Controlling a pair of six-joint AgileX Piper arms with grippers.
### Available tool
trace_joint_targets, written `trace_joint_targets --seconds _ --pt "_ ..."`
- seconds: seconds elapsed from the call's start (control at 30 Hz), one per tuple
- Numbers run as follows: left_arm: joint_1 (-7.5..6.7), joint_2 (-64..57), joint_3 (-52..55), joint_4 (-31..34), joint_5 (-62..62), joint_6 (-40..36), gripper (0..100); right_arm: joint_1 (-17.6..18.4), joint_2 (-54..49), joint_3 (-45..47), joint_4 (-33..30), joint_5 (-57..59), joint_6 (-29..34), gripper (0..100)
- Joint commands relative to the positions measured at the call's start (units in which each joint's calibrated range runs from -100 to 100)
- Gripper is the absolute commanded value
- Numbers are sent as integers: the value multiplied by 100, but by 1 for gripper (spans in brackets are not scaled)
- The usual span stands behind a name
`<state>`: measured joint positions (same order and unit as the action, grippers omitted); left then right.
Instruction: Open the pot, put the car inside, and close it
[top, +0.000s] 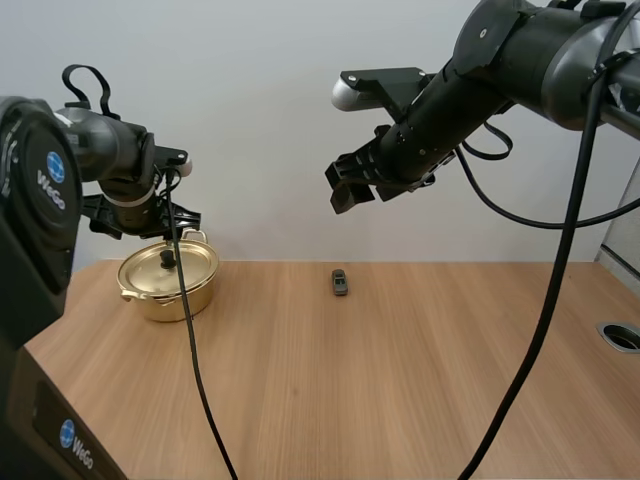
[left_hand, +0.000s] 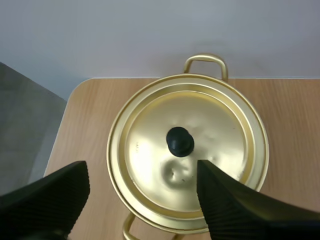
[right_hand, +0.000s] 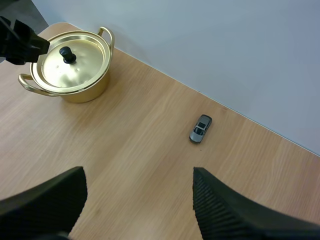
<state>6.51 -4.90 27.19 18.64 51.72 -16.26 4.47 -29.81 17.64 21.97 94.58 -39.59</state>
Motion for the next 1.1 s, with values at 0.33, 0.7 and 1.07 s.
trace_joint_targets --seconds 0.33,0.7,1.07 --pt "1 590 -2 -729 -423 707 100 2 4 1 174 542 42 100" --pt "1 809 -2 -729 -1328 707 100 2 4 1 174 542 42 100" --pt "1 1306 -140 -729 -1545 707 100 2 4 1 174 542 42 100"
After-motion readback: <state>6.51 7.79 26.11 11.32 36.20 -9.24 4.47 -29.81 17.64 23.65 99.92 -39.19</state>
